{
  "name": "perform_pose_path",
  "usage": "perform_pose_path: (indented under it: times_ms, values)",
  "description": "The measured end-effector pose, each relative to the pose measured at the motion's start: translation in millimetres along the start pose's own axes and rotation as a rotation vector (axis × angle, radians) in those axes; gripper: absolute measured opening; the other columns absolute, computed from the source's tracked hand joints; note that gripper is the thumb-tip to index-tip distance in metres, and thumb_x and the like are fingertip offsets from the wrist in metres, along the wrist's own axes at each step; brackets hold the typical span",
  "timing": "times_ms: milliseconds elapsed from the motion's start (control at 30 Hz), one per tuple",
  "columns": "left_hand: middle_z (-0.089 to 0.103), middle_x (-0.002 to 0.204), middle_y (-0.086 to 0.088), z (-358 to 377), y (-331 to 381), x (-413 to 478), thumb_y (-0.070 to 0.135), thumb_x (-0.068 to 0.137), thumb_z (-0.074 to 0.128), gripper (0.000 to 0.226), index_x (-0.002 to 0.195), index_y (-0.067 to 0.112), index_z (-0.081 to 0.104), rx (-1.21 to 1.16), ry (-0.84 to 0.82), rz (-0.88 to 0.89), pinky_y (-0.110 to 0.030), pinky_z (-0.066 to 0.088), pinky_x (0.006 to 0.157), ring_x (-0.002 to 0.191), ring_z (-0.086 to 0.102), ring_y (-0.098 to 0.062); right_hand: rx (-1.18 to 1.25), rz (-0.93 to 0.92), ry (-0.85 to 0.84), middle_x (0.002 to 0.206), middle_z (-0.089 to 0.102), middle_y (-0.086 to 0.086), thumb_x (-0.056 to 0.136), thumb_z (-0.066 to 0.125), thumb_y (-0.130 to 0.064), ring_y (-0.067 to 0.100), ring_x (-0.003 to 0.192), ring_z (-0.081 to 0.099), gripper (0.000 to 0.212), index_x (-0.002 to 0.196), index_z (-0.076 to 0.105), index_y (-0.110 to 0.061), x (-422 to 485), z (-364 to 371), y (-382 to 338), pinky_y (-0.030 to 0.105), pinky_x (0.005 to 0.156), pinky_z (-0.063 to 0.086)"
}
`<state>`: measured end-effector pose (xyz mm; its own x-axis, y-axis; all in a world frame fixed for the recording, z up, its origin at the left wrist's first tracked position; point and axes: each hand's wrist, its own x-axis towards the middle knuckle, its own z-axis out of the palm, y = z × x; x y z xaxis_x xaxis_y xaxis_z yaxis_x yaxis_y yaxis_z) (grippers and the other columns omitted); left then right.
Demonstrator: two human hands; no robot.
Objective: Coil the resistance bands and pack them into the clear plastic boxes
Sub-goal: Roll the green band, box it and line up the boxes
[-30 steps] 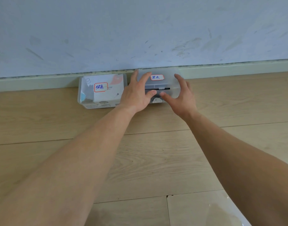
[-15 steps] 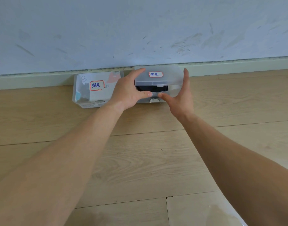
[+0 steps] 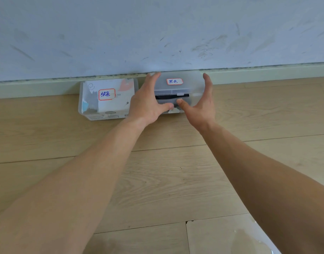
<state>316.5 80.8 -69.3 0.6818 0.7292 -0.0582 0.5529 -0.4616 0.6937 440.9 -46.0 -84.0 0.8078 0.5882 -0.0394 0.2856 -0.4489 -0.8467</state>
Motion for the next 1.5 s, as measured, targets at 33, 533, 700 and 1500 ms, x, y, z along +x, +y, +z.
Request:
perform_pose_path:
  times_ms: [33, 533, 700, 1500]
  values:
    - [0.038, 0.159, 0.008, -1.1, -1.2, 1.6, 0.043, 0.072, 0.088, 0.100, 0.153, 0.030, 0.031, 0.033, -0.018, 0.005, -0.034, 0.040, 0.108, 0.138, 0.046, -0.021, 0.003, 0.001, 0.000, 0.156, 0.034, -0.001, 0.079, 0.082, -0.034, 0.016, 0.140, 0.038, 0.102, 0.158, 0.018, -0.028, 0.8, 0.2, 0.3, 0.030, 0.108, 0.036]
    - [0.052, 0.146, 0.001, -0.7, 8.1, 9.6, 0.042, 0.077, 0.086, 0.090, 0.153, 0.033, 0.039, 0.058, -0.025, -0.145, -0.034, 0.041, 0.104, 0.129, 0.051, -0.024, 0.018, 0.058, 0.021, 0.144, 0.043, -0.002, 0.085, 0.080, -0.026, 0.002, 0.116, 0.038, 0.073, 0.147, 0.041, -0.028, 3.3, 3.0, -5.3, 0.016, 0.092, 0.031]
    - [0.053, 0.147, 0.001, 0.8, 7.9, 10.1, 0.044, 0.075, 0.087, 0.093, 0.154, 0.032, 0.039, 0.056, -0.008, -0.144, -0.035, 0.042, 0.105, 0.130, 0.051, -0.024, -0.018, 0.029, -0.027, 0.149, 0.043, -0.003, 0.086, 0.079, -0.031, 0.012, 0.134, 0.044, 0.076, 0.151, 0.039, -0.027, 3.6, -4.2, -1.0, 0.019, 0.100, 0.033]
    - [0.032, 0.156, -0.018, 35.8, -2.3, -8.9, 0.050, 0.102, 0.049, 0.073, 0.160, 0.025, 0.013, 0.591, 0.026, 0.001, -0.044, 0.052, 0.085, 0.120, 0.057, -0.034, -0.379, -0.203, -0.030, 0.139, 0.054, 0.016, 0.101, 0.060, -0.033, 0.038, 0.116, 0.056, 0.059, 0.154, 0.039, -0.021, 5.9, -9.6, 32.2, 0.044, 0.092, 0.050]
